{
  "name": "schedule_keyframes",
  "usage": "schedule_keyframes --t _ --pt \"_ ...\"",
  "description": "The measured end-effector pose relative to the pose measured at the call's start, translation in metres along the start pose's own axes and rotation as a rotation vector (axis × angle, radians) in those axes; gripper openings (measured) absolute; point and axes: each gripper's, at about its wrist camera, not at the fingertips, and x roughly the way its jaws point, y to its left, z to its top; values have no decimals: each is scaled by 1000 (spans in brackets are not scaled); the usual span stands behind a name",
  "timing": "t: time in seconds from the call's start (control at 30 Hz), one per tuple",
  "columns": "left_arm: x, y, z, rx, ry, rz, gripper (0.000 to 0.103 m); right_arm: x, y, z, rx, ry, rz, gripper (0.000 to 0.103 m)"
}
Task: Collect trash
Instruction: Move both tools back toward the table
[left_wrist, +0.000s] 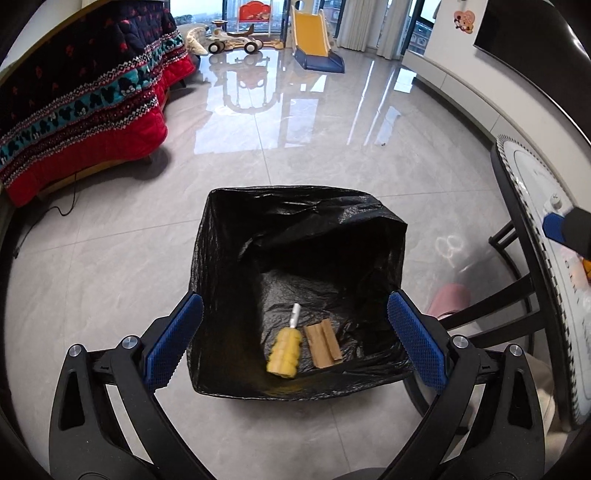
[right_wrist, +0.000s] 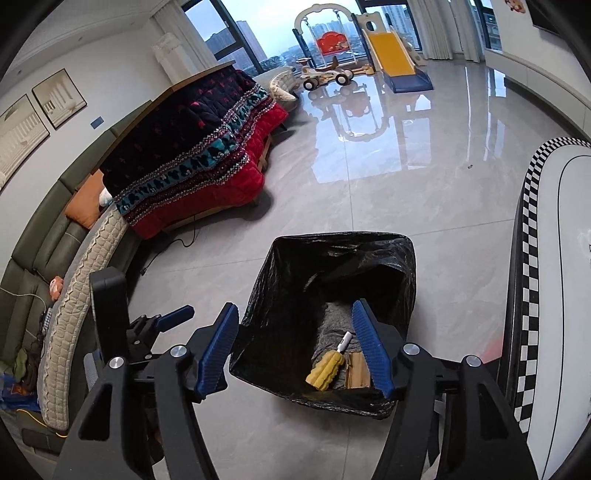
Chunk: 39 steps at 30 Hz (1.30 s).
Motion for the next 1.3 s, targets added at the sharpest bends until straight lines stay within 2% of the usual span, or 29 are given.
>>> schedule_keyframes --t 0.27,0.37,0.53,0.77,1.07,1.3 --pt "3 -18 12 28 8 12 97 -29 -18 6 14 -55 22 68" --pt "-1 -38 17 85 -1 6 97 -46 -32 6 40 -86 13 68" --pt "-13 -97 32 202 -27 -69 97 -85 -72 2 84 -146 -75 72" --pt "-21 -201 50 365 -56 -200 97 -151 -152 -19 203 -214 -213 72" --pt "-11 -323 47 519 -26 -361 97 -209 -236 -55 357 -255 -361 72" --pt "-5 -392 39 600 -9 -435 97 -234 -292 -74 457 -268 -453 72"
